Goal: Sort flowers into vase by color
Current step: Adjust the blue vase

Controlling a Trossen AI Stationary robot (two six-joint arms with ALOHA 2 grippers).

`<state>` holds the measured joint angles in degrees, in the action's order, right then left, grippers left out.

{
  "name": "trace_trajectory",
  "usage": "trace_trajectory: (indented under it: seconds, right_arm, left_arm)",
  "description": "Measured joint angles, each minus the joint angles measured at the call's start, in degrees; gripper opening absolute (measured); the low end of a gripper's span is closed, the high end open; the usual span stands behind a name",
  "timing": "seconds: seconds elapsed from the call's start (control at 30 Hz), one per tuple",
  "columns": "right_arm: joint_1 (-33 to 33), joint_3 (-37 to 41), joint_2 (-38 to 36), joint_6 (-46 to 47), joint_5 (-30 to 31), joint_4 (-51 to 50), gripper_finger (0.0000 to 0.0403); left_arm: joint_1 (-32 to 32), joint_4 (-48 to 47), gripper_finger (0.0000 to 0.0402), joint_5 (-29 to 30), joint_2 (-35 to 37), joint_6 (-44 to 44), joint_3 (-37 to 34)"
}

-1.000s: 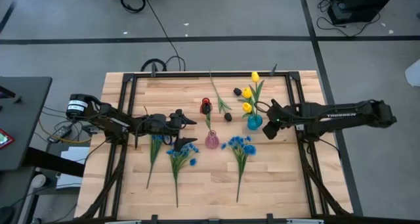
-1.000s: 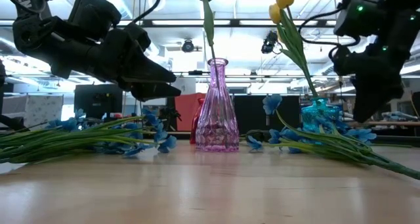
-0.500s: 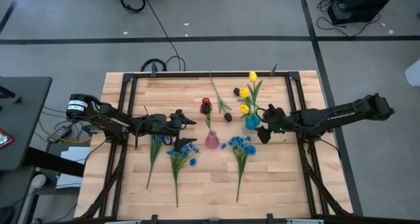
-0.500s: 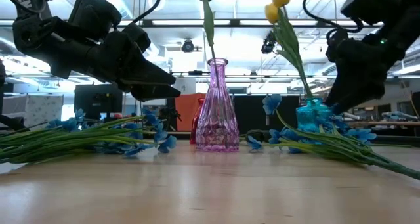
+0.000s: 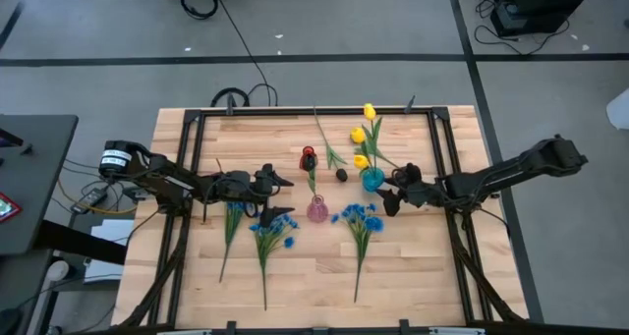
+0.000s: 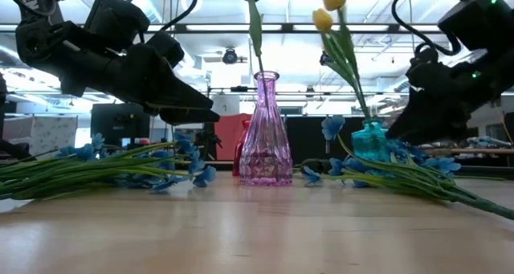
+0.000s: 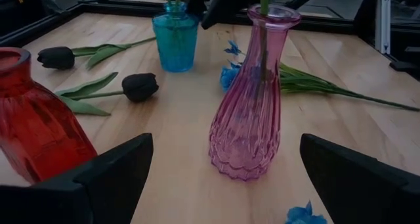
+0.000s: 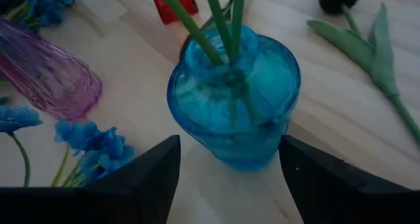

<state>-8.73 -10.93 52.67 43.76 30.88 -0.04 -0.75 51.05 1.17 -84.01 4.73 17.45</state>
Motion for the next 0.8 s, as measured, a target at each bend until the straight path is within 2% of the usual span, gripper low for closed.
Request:
trace_trajectory:
  seconds: [0.33, 0.8]
  right_arm:
    - [2.42, 0.89, 9.94, -5.33, 0.18, 13.41, 0.0234]
    - [7.38, 0.83, 22.69, -13.34, -1.32, 31.5, 0.0232]
  left_arm:
    - [0.0, 0.0, 0.0392, 0.67, 0.0, -0.02, 0.0]
    - [-0.02, -0.14, 0.0392, 0.63, 0.0, 0.0, 0.0]
